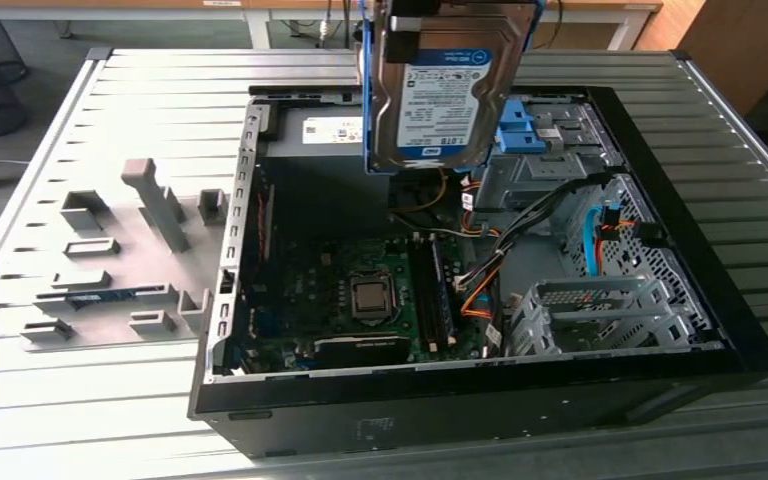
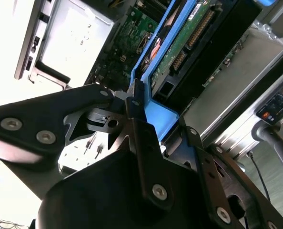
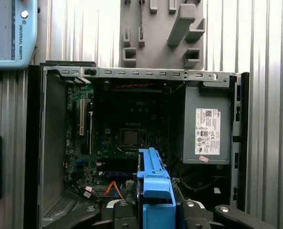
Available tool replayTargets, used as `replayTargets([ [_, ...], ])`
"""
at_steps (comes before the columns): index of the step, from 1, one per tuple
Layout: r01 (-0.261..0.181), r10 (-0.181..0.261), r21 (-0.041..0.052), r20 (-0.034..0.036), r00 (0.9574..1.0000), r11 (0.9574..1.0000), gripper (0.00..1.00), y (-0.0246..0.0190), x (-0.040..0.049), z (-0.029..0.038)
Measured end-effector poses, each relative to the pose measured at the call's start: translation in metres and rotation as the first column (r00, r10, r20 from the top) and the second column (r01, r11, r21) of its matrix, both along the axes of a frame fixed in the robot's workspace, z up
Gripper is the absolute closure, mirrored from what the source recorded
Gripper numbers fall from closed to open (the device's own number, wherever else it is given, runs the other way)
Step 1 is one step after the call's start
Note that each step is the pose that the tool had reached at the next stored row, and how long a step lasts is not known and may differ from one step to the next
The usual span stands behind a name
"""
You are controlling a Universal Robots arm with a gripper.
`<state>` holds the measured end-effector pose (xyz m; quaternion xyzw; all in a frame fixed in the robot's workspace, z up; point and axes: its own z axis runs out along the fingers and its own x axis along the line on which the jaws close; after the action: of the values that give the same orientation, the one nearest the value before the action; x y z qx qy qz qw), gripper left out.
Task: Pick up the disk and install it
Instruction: 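Insert the disk into the insertion slot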
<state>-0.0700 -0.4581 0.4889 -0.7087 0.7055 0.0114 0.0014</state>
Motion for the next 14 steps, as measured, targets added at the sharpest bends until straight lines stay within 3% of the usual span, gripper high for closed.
replayTargets([
  [4, 0.000, 0.000, -0.0001, -0.0035, 1.0000, 1.0000, 0.63, -0.0003, 0.0144, 0.0000],
  [8, 0.000, 0.000, 0.0000, -0.0035, 1.0000, 1.0000, 0.63, -0.0009, 0.0165, -0.0002],
  [14, 0.000, 0.000, 0.0001, -0.0034, 1.0000, 1.0000, 0.63, -0.0116, 0.0165, -0.0006],
])
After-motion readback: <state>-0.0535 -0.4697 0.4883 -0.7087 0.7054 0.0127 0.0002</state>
